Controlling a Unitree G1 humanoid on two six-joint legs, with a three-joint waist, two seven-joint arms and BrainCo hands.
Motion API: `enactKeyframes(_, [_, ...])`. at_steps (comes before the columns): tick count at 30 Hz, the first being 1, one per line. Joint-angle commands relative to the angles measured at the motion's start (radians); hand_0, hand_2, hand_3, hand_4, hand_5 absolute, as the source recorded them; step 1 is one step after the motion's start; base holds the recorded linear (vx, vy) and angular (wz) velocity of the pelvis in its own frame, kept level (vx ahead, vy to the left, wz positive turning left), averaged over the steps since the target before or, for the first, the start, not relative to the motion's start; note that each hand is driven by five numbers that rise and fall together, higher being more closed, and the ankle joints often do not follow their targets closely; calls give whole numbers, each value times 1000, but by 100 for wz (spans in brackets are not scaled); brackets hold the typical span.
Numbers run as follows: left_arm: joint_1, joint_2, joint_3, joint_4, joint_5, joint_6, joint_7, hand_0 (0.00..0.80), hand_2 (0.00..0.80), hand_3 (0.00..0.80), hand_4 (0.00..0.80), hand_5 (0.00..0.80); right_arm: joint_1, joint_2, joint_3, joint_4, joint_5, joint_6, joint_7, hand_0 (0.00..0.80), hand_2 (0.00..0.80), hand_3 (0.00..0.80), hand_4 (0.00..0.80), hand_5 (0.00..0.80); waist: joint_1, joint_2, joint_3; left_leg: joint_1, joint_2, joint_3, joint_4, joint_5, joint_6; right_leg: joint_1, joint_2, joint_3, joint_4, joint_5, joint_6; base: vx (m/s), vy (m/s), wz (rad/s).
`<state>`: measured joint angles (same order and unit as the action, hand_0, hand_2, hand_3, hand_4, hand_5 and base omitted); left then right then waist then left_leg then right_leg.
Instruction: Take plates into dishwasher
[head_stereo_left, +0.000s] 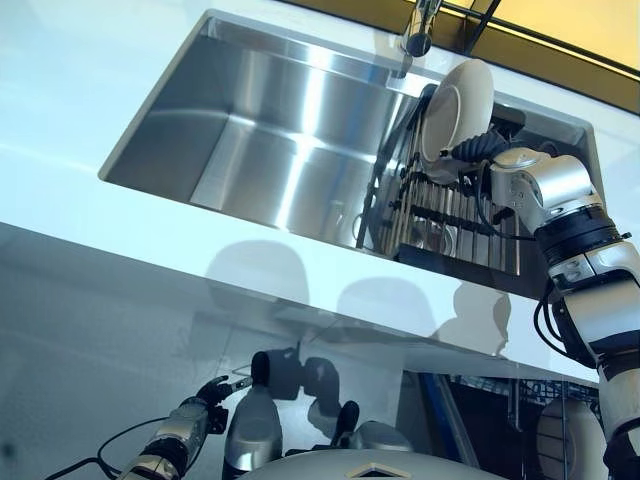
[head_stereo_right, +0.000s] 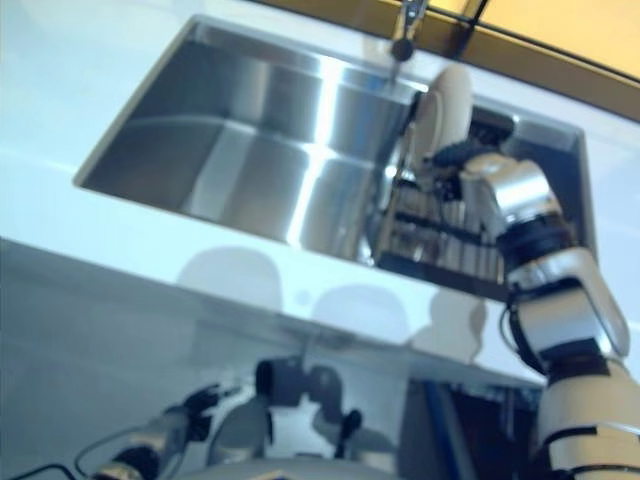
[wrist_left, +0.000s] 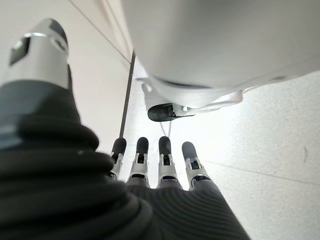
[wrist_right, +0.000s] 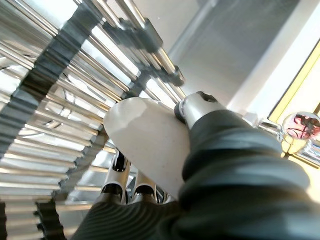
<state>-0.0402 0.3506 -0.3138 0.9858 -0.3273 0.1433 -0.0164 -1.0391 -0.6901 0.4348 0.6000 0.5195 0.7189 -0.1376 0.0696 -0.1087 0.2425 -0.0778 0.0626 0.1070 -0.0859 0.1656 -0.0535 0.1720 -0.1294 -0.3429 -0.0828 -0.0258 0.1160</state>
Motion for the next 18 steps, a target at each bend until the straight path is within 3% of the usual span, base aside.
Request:
enactKeyframes(1, [10,-20,-78,14,35,-1,-2,0,0,0,0,0,-69,-126,4,54,-89,-82,11,800,800,800,800,800,43,1,-97,132,50,69,25,-159,-32,-99,-40,31,12,88,35,44,20,-1])
enactKeyframes(11, [14,-21,-66,27,76,1,-26,0,0,0,0,0,-33,-199,-37,-2,-120,-127,36,800,800,800,800,800,-2,0,-131,178,46,102,22,-179,-27,-83,-30,65,6,83,38,11,3,-9])
enactKeyframes(18, [22,-23,-39,47,81,-12,-32,0,0,0,0,0,21,-298,-65,-74,-133,-186,105,800,800,800,800,800,-52,-5,-145,200,40,131,25,-193,-17,-87,-21,102,11,84,39,-3,12,-13])
